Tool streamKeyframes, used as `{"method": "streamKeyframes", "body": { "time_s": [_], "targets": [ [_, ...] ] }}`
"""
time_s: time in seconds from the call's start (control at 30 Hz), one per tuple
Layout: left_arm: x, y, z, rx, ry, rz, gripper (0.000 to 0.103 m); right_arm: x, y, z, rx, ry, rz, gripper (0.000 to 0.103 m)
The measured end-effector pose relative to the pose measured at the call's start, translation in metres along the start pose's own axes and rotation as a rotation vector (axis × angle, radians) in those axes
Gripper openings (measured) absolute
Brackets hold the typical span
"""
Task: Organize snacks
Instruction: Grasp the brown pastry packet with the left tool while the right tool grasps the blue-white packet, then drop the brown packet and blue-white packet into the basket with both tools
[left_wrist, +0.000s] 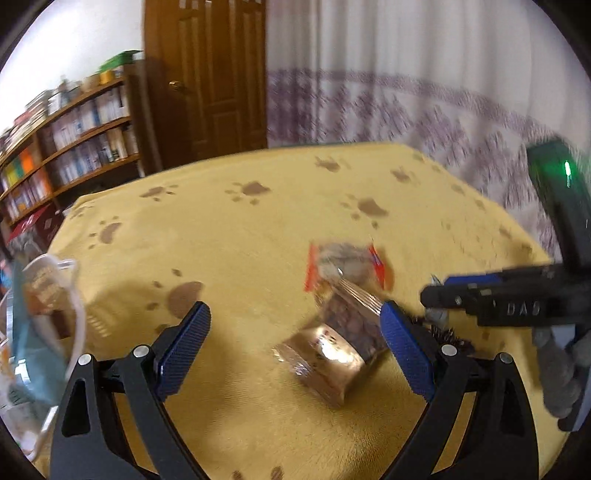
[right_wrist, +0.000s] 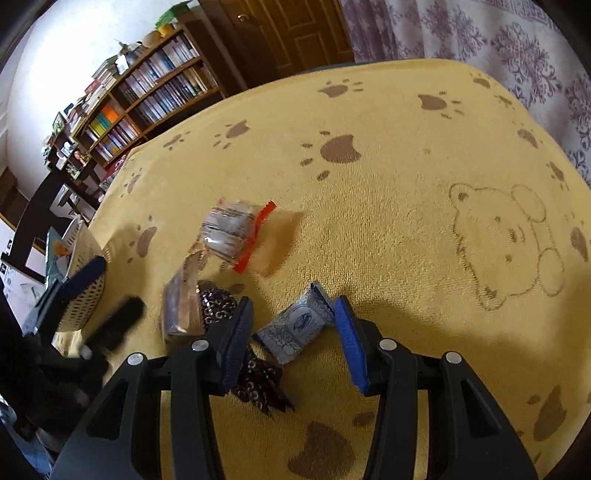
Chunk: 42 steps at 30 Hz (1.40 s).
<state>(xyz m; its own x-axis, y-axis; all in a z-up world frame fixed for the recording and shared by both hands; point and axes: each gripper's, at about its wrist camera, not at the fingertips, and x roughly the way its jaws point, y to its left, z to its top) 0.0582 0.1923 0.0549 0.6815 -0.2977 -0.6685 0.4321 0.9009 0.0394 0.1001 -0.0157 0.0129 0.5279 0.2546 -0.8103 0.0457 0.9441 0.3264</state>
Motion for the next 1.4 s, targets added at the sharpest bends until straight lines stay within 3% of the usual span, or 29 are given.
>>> {"method": "streamKeyframes", "body": {
  "time_s": [0.27, 0.6, 0.73, 0.77, 0.83, 0.9, 0.97, 1.0, 1.03, 1.4],
  "targets": [
    [0.019, -0.014, -0.001, 0.094, 0.037, -0.024, 0.094, 0.004, 0.02, -0.002, -0.095, -0.028, -0.094, 0.042],
    [0.025, -0.025, -0.001, 0.158, 0.061, -0.093, 0.094, 0.001, -0.004, 0.0, -0.01, -0.006, -0.097, 0.047],
    [0.03, -0.03, -0.003, 0.175, 0.078, -0.096, 0.094, 0.007, 0.004, 0.0, -0.033, -0.011, -0.114, 0.049],
    [0.032, -0.031, -0.003, 0.177, 0.086, -0.1, 0.086, 0.008, 0.007, 0.0, -0.046, -0.012, -0.125, 0.049],
    [0.034, -0.034, -0.005, 0.188, 0.101, -0.119, 0.042, 0.009, 0.014, -0.002, -0.08, -0.018, -0.141, 0.046],
    [0.035, -0.032, -0.007, 0.16, 0.108, -0.135, 0.03, 0.009, 0.019, -0.005, -0.113, -0.031, -0.158, 0.042],
    [0.031, -0.03, -0.007, 0.14, 0.096, -0.138, 0.025, 0.008, 0.018, -0.006, -0.121, -0.038, -0.154, 0.04],
    [0.028, -0.029, -0.008, 0.135, 0.086, -0.133, 0.023, 0.007, 0.016, -0.006, -0.117, -0.04, -0.145, 0.027],
    [0.023, -0.028, -0.008, 0.132, 0.073, -0.126, 0.022, 0.006, 0.015, -0.006, -0.112, -0.044, -0.136, 0.025],
    [-0.054, 0.008, 0.007, 0.034, -0.088, -0.053, 0.021, -0.015, 0.021, 0.004, -0.098, -0.106, -0.081, 0.025]
  ]
}}
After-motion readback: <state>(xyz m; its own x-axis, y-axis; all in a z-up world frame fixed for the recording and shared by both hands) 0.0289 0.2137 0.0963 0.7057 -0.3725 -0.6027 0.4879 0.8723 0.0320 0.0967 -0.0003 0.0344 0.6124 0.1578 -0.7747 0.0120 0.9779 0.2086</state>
